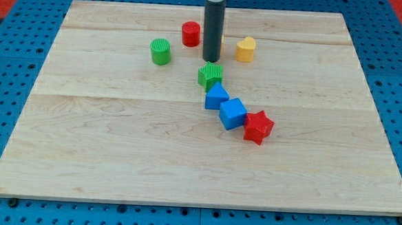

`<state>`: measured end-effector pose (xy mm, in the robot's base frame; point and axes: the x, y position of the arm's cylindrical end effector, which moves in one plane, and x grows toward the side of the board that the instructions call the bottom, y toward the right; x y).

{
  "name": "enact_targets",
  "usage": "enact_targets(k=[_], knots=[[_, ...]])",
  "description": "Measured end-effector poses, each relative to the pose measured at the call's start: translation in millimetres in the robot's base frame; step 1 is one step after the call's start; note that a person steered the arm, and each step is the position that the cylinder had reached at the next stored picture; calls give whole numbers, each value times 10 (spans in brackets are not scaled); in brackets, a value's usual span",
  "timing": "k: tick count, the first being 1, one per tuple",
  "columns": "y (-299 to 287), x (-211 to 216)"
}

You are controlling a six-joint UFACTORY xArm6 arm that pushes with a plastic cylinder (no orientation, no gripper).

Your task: Move your arm closer to the green circle

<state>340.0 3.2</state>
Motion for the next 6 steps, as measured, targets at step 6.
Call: enact_targets(k=[6], knots=[[-1140, 284]])
